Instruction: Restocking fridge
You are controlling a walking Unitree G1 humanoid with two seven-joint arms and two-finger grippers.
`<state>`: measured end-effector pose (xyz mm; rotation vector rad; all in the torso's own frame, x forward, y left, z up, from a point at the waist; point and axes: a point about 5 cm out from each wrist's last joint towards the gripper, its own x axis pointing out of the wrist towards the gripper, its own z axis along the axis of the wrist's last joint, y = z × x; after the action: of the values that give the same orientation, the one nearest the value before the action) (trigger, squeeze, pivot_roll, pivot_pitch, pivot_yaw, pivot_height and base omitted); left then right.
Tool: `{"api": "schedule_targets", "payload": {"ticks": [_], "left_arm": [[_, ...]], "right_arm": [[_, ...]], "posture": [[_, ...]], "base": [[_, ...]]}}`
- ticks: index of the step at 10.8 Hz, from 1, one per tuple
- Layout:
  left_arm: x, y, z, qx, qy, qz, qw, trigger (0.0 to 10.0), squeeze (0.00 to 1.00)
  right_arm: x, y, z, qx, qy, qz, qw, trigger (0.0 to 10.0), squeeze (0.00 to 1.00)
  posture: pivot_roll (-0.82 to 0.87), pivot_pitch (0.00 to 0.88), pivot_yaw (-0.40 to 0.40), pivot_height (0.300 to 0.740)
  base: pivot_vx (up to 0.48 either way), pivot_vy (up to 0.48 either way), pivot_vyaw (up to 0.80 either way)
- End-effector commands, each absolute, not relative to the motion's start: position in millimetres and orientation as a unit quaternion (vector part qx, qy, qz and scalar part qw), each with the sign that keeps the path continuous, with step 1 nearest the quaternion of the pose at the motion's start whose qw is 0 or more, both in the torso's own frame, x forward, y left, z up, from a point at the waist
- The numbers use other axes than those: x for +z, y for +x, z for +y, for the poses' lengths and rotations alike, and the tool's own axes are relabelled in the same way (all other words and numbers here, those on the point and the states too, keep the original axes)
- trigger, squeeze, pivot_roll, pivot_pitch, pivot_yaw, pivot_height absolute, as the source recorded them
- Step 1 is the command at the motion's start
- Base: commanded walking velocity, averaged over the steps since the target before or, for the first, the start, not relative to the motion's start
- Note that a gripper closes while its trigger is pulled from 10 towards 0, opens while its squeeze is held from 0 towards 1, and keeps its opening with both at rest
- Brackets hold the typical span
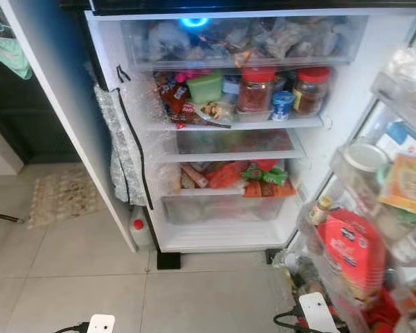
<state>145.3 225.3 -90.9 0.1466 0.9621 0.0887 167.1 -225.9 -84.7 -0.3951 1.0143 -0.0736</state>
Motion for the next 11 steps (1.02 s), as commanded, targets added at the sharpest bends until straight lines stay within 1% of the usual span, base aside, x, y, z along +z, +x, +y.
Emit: {"api": "schedule_targets", "payload": {"ticks": [1, 11], "left_arm": [[-91.5, 142.5, 227.3, 0.042, 0.073, 0.466, 0.881, 10.0, 0.0], [-91.5, 142.5, 227.3, 0.042, 0.073, 0.466, 0.881, 10.0, 0.0]], "right_arm": [[-85.0, 166.4, -226.3, -0.035, -0.192, 0.485, 0.852, 10.0, 0.0], [-85.0, 166.4, -226.3, -0.035, -0.192, 0.485, 0.852, 10.0, 0.0]], "posture": [[-0.03, 0.036, 0.014, 0.74], [-0.03, 0.036, 0.014, 0.74]], "base": [[0.0, 0.0, 0.0], [0.0, 0.0, 0.0]]}}
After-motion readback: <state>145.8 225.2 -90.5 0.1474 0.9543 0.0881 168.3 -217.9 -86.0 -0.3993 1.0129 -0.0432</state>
